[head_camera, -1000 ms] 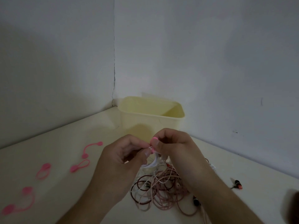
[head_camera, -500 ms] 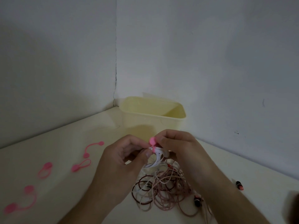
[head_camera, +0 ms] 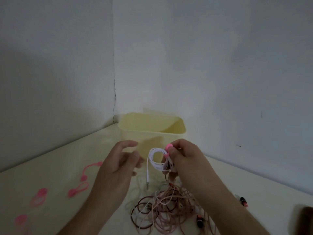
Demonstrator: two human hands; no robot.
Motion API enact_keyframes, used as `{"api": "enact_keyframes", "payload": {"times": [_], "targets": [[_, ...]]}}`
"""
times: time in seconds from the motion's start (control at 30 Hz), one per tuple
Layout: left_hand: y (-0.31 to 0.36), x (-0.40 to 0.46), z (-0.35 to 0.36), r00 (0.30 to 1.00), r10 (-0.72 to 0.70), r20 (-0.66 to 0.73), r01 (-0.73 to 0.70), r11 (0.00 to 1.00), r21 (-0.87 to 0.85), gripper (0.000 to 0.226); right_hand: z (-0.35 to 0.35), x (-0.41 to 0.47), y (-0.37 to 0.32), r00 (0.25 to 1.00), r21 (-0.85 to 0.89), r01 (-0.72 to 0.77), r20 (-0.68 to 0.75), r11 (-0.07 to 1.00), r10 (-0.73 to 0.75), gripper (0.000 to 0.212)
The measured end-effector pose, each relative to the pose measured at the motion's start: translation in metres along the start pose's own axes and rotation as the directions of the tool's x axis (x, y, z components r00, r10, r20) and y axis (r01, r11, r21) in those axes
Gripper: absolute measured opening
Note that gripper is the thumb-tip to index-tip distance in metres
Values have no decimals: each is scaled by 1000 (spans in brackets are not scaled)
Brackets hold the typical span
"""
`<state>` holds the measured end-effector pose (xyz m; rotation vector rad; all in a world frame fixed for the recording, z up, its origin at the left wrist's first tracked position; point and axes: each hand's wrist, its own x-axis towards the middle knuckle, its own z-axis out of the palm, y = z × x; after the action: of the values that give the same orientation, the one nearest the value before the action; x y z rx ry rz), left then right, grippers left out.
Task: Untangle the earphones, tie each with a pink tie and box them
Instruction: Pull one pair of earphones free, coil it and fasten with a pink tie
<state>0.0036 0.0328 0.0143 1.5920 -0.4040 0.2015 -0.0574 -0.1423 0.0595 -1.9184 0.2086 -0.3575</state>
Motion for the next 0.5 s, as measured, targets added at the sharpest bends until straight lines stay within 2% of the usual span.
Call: {"api": "enact_keyframes", "payload": {"times": [0.07, 0.13, 0.23, 0.3, 0.4, 0.5], "targets": [[1, 21, -2, 999, -25, 42, 15, 977, 214, 47, -8, 2, -2, 999, 172, -33, -24, 985, 38, 26], [7, 40, 0, 995, -27, 92, -16, 900, 436, 61, -16, 1, -6, 996, 289, -61, -49, 955, 78, 25], [7, 64, 11, 993, -70, 100, -7, 786, 619, 59, -22, 0, -10, 991, 368, -88, -65, 926, 120, 24], [3, 71, 19, 992, -81, 96, -2, 750, 662, 43, -26, 2, -10, 987, 407, -97, -77, 908, 140, 20], [0, 62, 24, 995, 64, 71, -95, 751, 654, 14, -31, 1, -12, 985, 415, -32, -143, 909, 100, 9], [-2, 42, 24, 981, 191, 30, -163, 741, 652, 16, -39, 5, -9, 968, 306, 127, -245, 944, -51, 22]]}}
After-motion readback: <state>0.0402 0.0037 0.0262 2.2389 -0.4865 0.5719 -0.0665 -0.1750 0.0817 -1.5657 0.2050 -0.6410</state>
